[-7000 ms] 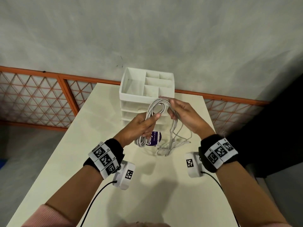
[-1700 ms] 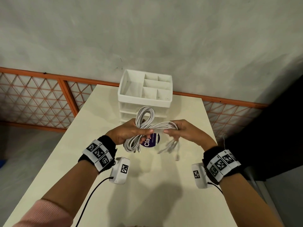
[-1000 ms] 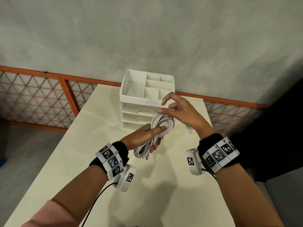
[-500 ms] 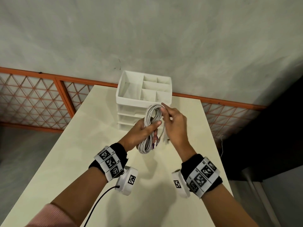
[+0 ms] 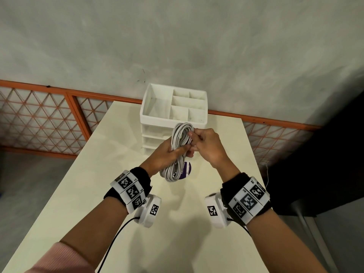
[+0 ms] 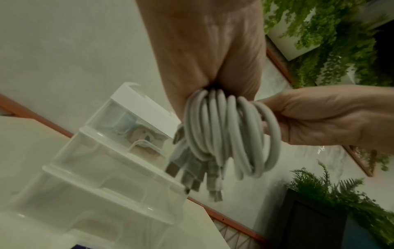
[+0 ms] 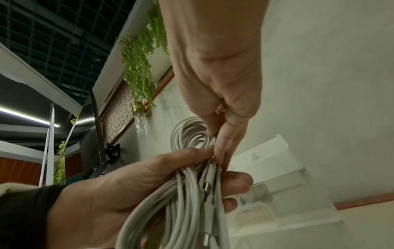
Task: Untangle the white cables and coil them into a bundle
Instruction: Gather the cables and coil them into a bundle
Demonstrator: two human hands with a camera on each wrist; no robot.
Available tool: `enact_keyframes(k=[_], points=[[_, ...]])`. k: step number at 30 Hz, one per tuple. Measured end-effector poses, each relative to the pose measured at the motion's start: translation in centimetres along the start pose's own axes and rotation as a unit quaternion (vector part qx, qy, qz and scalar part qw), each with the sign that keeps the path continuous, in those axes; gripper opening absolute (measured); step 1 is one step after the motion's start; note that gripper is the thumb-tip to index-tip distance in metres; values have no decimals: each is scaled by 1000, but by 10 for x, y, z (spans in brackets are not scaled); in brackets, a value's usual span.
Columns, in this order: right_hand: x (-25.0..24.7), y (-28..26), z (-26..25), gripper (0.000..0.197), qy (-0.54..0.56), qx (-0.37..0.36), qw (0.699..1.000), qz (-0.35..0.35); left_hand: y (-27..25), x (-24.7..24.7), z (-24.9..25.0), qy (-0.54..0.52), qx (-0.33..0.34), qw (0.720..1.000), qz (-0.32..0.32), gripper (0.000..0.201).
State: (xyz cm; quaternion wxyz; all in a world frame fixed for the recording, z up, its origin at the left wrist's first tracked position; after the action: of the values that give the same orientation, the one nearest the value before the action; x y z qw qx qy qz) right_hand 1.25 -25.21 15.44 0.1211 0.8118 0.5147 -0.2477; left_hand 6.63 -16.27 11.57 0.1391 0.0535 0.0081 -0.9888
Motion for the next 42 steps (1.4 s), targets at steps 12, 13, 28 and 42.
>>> enact_keyframes(k=[12,13,28,42], points=[[3,2,-11,35,-66,-12,993,-92,-3,4,3,-41,-10,998,-42,10],[2,2,-12,37,-76,-14,992,-95,-2,0,1,-46,-9,999,-25,9],[64,-23,24,34,96,65,958,-262,5,3,22,-145,-1,989,-39,2],[75,-26,28,20,161,42,962,-215,4,2,17,-356,58,933,-6,42]])
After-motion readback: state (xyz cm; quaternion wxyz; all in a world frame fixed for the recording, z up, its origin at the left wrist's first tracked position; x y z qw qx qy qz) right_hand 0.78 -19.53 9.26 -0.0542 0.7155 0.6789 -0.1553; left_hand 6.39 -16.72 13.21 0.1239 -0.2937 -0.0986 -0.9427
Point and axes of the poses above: each hand's wrist, its own y-axis towards the middle knuckle, its own x-axis out of the palm, z = x × y, the point moved 10 cm from there along y, towards the middle knuckle, and after that the axes turned 13 degrees about -z, right-handed, at the moved point
